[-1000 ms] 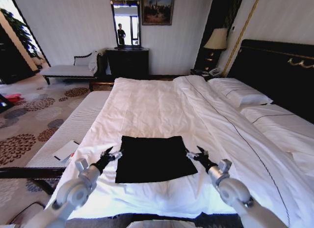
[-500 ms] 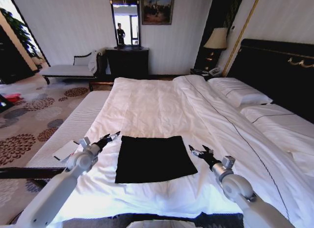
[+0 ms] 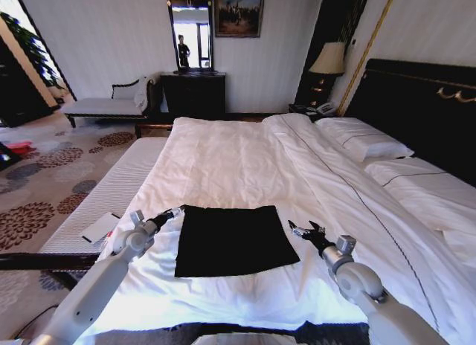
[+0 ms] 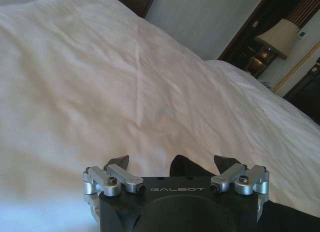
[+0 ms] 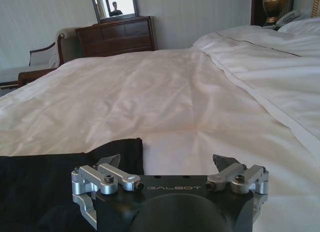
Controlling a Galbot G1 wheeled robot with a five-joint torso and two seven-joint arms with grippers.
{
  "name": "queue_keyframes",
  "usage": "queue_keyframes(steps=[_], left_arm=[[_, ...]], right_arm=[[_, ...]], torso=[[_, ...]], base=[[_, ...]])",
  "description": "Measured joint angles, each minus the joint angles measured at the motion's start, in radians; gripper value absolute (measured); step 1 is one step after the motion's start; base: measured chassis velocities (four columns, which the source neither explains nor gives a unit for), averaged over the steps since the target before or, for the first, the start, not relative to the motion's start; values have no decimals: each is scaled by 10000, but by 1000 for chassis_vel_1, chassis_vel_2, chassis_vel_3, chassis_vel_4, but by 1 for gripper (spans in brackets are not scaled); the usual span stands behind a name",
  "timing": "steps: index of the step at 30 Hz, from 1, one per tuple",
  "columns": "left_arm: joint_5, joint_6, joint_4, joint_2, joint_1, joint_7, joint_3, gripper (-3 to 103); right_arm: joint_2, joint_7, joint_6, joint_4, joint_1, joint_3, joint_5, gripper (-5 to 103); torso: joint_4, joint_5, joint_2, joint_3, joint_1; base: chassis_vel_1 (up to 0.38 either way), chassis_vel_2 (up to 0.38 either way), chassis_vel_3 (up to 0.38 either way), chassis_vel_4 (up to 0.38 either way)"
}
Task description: Fold the clothes on the bed.
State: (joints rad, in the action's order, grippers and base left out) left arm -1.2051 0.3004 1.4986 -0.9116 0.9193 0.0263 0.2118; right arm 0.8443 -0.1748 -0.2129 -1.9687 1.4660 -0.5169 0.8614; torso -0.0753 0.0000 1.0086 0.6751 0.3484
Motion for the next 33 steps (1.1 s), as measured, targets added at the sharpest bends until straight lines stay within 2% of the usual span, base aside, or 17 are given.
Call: queue_keyframes(steps=[5, 10, 14, 16, 20, 22, 24, 27, 28, 29, 31, 33], left_arm=[[-132, 6, -340, -140, -329, 29, -354, 93], [-160, 30, -466, -226, -360, 24, -575, 82], [-130, -41, -554, -481, -334, 21, -643, 61], [-112, -54, -559, -555, -312, 20, -638, 61], [-100, -127, -589, -712, -260, 4, -600, 39], [-99, -145, -601, -712, -260, 4, -603, 39], [-98, -186, -629, -709, -255, 0, -600, 28], [-106, -198, -632, -694, -248, -4, -559, 23], [-118, -211, -631, -669, -234, -8, -523, 12], [-120, -223, -626, -659, -226, -12, -505, 7], [-121, -229, -619, -651, -221, -17, -489, 7], [-122, -243, -580, -636, -184, -35, -427, 2]], right_arm=[[-51, -51, -17, 23, -11, -10, 57, 100], [-47, -95, -32, 40, -29, -14, 77, 100], [-24, -160, -60, 61, -71, 6, 90, 100], [-24, -168, -70, 51, -71, 10, 92, 100], [-39, -191, -82, 42, -36, -22, 96, 100], [-46, -192, -82, 45, -29, -29, 97, 100], [-68, -195, -82, 47, -10, -52, 101, 100], [-81, -207, -83, 46, -6, -59, 109, 100], [-90, -210, -83, 46, -6, -61, 109, 100], [-92, -211, -83, 49, -12, -61, 110, 100], [-92, -217, -84, 60, -29, -56, 112, 100], [-82, -281, -118, 88, -123, 21, 175, 100]], torso=[[0, 2, 0, -1, 0], [3, 1, 1, -1, 0], [2, 1, 1, -1, 0], [1, 2, 1, -1, 0], [1, 0, 1, -1, 0], [0, 0, 1, -1, -1], [0, 0, 1, -1, 0], [0, 0, 0, -1, 0], [0, 0, 1, -1, 0], [0, 0, 1, -1, 0], [0, -1, 1, -1, 0], [0, 0, 1, -1, 0]], base=[[0, 0, 0, 0], [0, 0, 0, 0], [0, 0, 0, 0], [0, 0, 0, 0], [0, 0, 0, 0], [0, 0, 0, 0], [0, 0, 0, 0], [0, 0, 0, 0], [0, 0, 0, 0], [0, 0, 0, 0], [0, 0, 0, 0], [0, 0, 0, 0]])
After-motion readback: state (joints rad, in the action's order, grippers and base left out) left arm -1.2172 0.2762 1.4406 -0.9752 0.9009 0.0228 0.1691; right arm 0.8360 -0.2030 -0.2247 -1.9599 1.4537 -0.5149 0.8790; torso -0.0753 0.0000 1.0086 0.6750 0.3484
